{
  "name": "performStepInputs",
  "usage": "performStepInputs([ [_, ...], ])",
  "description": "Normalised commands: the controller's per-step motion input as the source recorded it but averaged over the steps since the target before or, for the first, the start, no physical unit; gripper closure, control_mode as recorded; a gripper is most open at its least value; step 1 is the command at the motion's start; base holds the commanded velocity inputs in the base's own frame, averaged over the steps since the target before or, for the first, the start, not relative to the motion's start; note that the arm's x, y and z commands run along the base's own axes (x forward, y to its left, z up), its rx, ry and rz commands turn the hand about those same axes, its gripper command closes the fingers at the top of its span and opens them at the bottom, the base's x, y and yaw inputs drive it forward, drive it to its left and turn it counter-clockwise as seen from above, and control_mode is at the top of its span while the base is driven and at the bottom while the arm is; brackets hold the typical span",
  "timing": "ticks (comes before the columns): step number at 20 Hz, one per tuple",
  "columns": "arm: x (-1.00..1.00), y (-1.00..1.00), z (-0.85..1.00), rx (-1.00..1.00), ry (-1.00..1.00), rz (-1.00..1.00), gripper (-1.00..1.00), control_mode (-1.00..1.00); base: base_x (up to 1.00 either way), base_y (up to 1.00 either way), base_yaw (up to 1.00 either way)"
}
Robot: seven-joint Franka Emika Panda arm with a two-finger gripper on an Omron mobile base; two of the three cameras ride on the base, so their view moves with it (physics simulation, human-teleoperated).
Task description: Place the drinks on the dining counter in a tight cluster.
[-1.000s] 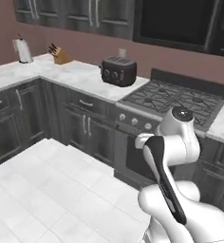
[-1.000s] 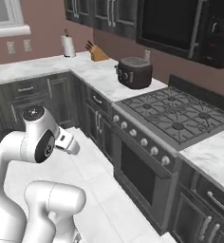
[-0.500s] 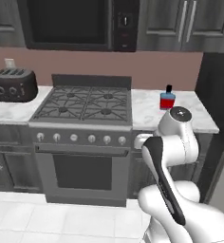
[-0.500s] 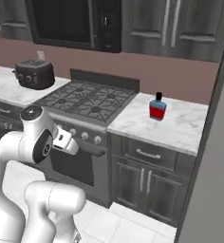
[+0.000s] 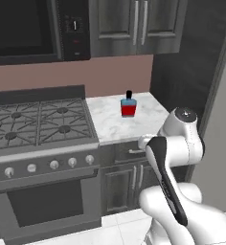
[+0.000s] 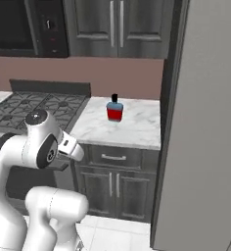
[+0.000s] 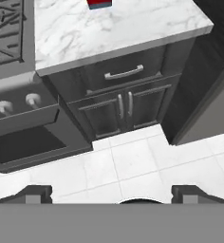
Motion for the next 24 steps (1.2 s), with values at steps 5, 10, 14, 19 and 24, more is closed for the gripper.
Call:
performStepInputs([
  [5,0.00,0.00,0.00,0.00,0.00,0.00,-1.00,1.00,0.72,0.06,-0.18],
  [10,0.00,0.00,0.00,0.00,0.00,0.00,-1.00,1.00,0.68,0.19,0.00],
  [14,0.00,0.00,0.00,0.00,0.00,0.00,-1.00,1.00,0.71,0.08,0.00],
  [19,0.00,0.00,0.00,0.00,0.00,0.00,-1.00,1.00,0.58,0.03,0.00],
  [24,0.00,0.00,0.00,0.00,0.00,0.00,-1.00,1.00,0.40,0.07,0.00],
])
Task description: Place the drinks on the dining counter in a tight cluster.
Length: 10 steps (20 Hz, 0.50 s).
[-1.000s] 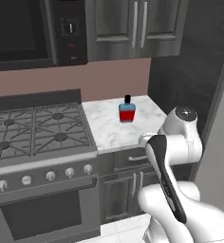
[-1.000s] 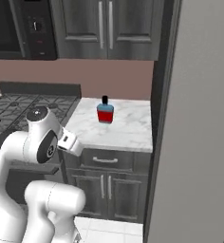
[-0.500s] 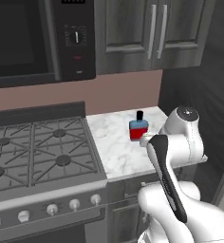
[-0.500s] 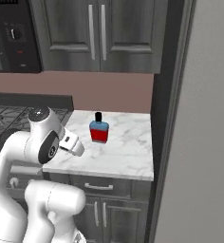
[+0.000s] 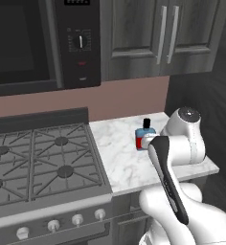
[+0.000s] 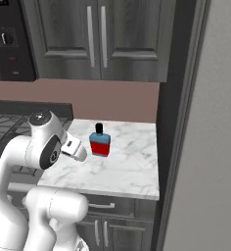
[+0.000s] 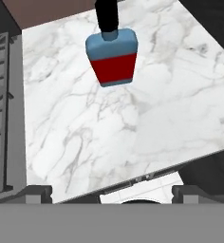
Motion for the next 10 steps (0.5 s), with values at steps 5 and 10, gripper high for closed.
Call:
performStepInputs([
  [5,0.00,0.00,0.00,0.00,0.00,0.00,-1.00,1.00,0.32,0.05,0.00],
  [10,0.03,0.01,0.00,0.00,0.02,0.00,-1.00,-1.00,0.19,0.04,0.00],
])
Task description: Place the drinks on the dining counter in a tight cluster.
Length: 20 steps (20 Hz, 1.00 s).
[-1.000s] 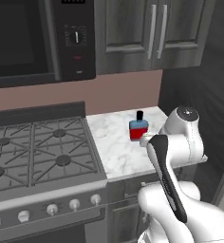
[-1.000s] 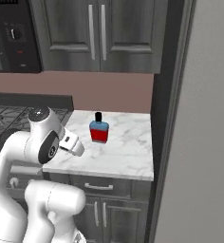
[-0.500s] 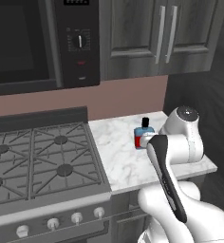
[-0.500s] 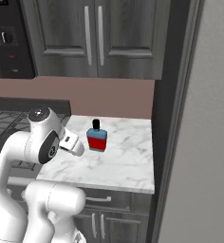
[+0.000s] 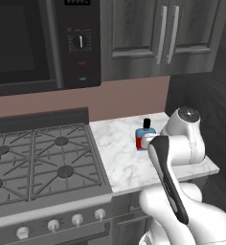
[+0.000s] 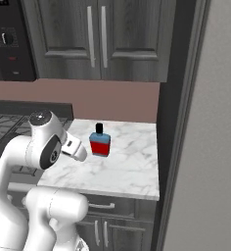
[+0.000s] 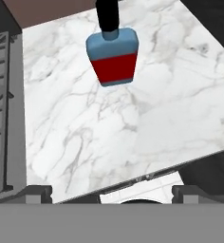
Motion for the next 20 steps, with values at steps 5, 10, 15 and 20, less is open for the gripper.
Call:
performStepInputs([
  [5,0.03,0.00,0.00,0.00,0.00,0.00,-1.00,-1.00,0.00,0.00,0.00],
  [10,-0.10,0.00,0.00,0.00,-0.05,0.03,-1.00,-1.00,0.00,0.00,0.00],
  [15,-0.09,-0.01,0.02,0.00,-0.06,0.07,-1.00,-1.00,0.00,0.00,0.00],
  [20,-0.05,-0.03,0.04,0.00,-0.11,0.09,-1.00,-1.00,0.00,0.00,0.00],
])
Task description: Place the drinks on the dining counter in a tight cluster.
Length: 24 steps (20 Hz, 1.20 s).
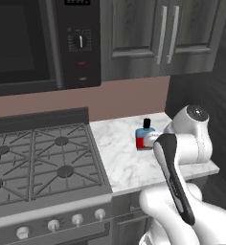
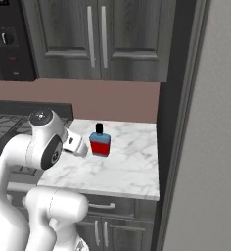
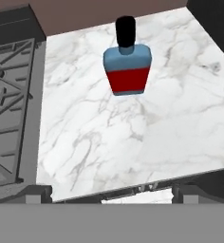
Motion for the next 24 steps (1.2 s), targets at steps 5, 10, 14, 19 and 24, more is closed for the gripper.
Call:
performStepInputs([
  [5,0.00,-0.03,0.07,0.00,-0.10,0.06,-1.00,-1.00,0.00,0.00,0.00],
  [10,0.00,-0.11,0.04,0.00,-0.04,0.00,-1.00,-1.00,0.00,0.00,0.00],
  [14,0.00,-0.23,-0.02,-0.02,0.00,-0.06,-1.00,-1.00,0.00,0.00,0.00],
  [19,0.18,-0.22,0.00,-0.01,0.00,-0.06,-1.00,-1.00,0.00,0.00,0.00],
  [24,0.29,-0.04,0.01,0.00,0.00,0.00,-1.00,-1.00,0.00,0.00,0.00],
])
